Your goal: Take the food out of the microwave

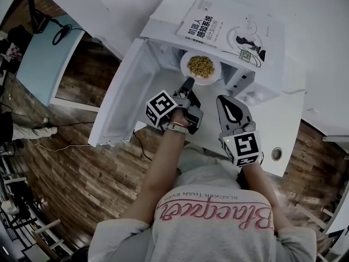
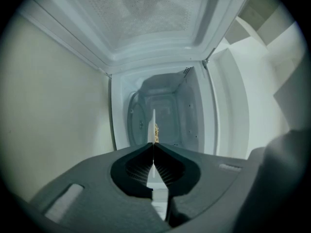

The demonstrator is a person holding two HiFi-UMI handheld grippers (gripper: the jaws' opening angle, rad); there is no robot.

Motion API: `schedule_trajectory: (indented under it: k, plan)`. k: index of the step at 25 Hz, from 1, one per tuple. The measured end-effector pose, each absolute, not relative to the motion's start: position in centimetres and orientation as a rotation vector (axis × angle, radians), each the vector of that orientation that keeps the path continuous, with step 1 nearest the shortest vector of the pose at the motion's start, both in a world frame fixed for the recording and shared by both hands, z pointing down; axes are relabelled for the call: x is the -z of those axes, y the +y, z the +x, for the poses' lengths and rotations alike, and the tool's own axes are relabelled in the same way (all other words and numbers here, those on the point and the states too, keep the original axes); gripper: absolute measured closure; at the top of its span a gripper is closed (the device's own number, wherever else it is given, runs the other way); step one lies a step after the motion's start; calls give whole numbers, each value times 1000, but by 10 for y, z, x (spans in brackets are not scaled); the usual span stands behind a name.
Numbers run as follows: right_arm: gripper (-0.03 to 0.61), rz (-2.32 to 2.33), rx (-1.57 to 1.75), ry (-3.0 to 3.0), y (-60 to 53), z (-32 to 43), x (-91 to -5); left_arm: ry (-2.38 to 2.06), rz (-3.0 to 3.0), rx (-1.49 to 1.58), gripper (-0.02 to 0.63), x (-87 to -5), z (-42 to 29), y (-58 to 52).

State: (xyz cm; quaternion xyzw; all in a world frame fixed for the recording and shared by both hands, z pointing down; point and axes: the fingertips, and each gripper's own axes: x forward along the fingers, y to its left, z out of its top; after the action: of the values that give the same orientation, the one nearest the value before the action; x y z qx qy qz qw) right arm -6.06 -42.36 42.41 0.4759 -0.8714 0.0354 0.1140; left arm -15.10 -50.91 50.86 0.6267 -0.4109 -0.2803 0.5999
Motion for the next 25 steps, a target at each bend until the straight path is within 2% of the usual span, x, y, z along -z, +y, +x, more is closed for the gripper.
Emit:
schedule_trajectory:
  k: [8,25]
  plan:
    - [569,1426,-153,-2630,-400,-48,-400,-959,1454,699,603,-482,-151,-469]
    - [569,1385,-43,-2701,-369,-50,-365,-954,1488,795,603,-422,-150,-401]
